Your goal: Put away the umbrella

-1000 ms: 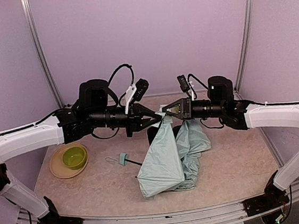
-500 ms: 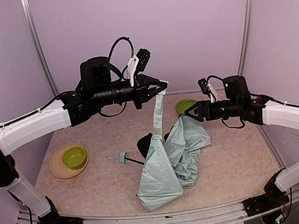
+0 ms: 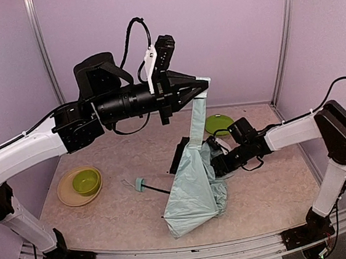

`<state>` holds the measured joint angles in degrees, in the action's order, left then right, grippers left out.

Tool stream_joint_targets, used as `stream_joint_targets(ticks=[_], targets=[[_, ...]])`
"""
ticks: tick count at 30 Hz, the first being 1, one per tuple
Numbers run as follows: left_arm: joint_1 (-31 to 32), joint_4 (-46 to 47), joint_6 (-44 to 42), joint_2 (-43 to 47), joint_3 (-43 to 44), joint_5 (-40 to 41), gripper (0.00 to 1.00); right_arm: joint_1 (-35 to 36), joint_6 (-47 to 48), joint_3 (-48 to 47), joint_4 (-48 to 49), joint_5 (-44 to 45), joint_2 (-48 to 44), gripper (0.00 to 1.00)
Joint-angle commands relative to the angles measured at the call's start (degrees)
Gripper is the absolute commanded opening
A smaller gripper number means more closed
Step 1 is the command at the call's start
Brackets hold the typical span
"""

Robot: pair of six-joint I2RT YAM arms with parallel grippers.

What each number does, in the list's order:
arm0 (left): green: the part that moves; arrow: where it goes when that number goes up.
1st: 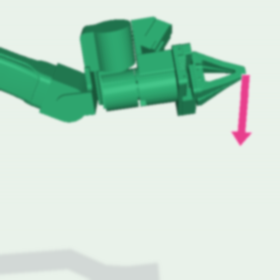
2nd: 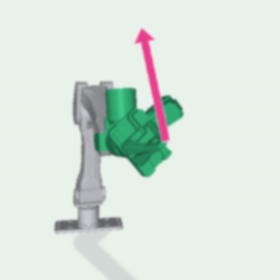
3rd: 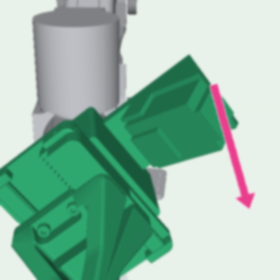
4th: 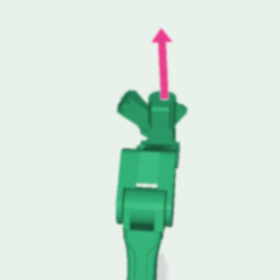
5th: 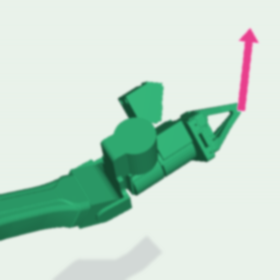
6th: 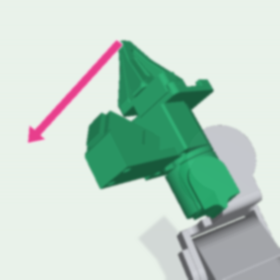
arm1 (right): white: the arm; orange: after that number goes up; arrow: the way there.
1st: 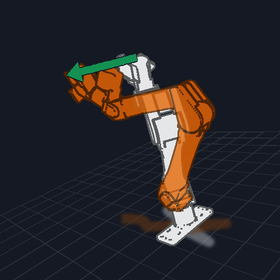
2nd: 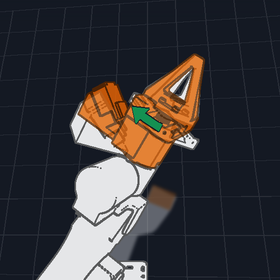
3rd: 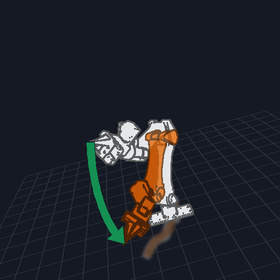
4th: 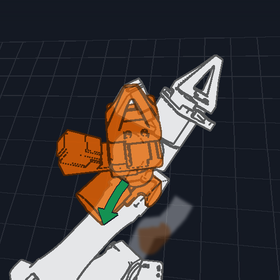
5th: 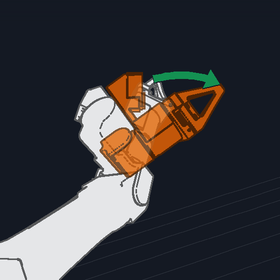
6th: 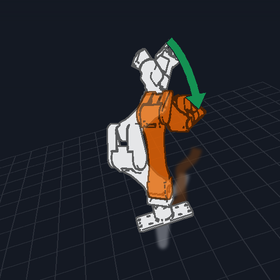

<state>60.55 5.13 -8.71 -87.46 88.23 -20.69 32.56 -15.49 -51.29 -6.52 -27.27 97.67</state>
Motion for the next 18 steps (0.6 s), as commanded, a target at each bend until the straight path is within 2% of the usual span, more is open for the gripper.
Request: stream_joint_targets(ticks=[1, 4, 7, 12, 15, 18], targets=[[1.2, 0.5, -2.2, 0.4, 3.6, -1.0, 0.00, 5.0, 8.2, -9.8, 3.4, -12.7, 9.1, 0.61], [0.9, 0.1, -2.5, 0.0, 4.0, 0.0, 0.00, 7.2, 10.7, -12.8, 1.2, -17.0, 14.4, 0.56], [-2.1, -1.3, -2.5, -0.8, 4.5, 1.1, 0.00, 8.3, 11.4, -11.9, 0.8, -18.2, 16.2, 0.54], [-14.3, -0.2, 1.4, -4.3, -2.1, 7.4, 0.00, 8.3, 10.7, -8.1, 2.2, -17.7, 14.9, 0.53], [-20.4, 2.3, 2.0, -10.4, -5.3, 6.7, 0.00, 8.3, 10.9, -6.2, 3.1, -19.2, 13.9, 0.53], [-23.4, 1.8, 2.1, -19.2, -3.5, 4.5, 0.00, 8.3, 11.2, -5.5, 3.2, -19.7, 13.1, 0.52]])
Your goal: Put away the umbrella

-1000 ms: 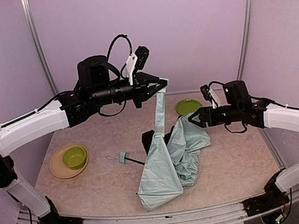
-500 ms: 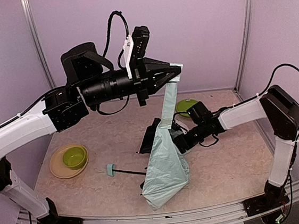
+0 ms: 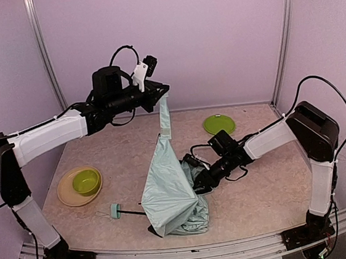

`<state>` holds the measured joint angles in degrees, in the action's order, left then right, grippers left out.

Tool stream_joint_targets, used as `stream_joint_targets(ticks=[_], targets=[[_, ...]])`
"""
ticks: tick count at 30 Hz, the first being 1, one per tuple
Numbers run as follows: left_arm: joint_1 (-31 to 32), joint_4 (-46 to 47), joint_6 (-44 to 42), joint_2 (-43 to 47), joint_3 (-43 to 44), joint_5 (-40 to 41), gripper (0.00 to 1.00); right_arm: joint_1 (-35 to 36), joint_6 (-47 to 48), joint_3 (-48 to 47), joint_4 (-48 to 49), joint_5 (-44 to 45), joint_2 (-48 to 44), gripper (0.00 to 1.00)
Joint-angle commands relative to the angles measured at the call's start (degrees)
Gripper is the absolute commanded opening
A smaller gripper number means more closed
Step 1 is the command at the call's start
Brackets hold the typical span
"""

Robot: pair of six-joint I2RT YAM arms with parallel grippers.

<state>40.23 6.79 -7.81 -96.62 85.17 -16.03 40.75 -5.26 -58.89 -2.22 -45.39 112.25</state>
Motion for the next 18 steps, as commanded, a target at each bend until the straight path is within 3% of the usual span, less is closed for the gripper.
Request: stream_joint_targets(ticks=[1, 9, 18], targets=[[-3.5, -0.5, 1.1, -13.1, 0.8, -1.3, 0.00, 0.1, 0.9, 2.4, -0.8, -1.7, -1.7, 0.52], [-5.1, -4.7, -1.2, -31.4, 9.4, -0.3, 0.00, -1.5, -2.4, 6.0, 2.4, 3.9, -11.3, 0.55], [-5.4, -1.5, -0.5, -34.5, 7.7, -2.4, 0.00, 0.0, -0.1, 6.5, -5.2, 23.6, -30.7, 0.59]])
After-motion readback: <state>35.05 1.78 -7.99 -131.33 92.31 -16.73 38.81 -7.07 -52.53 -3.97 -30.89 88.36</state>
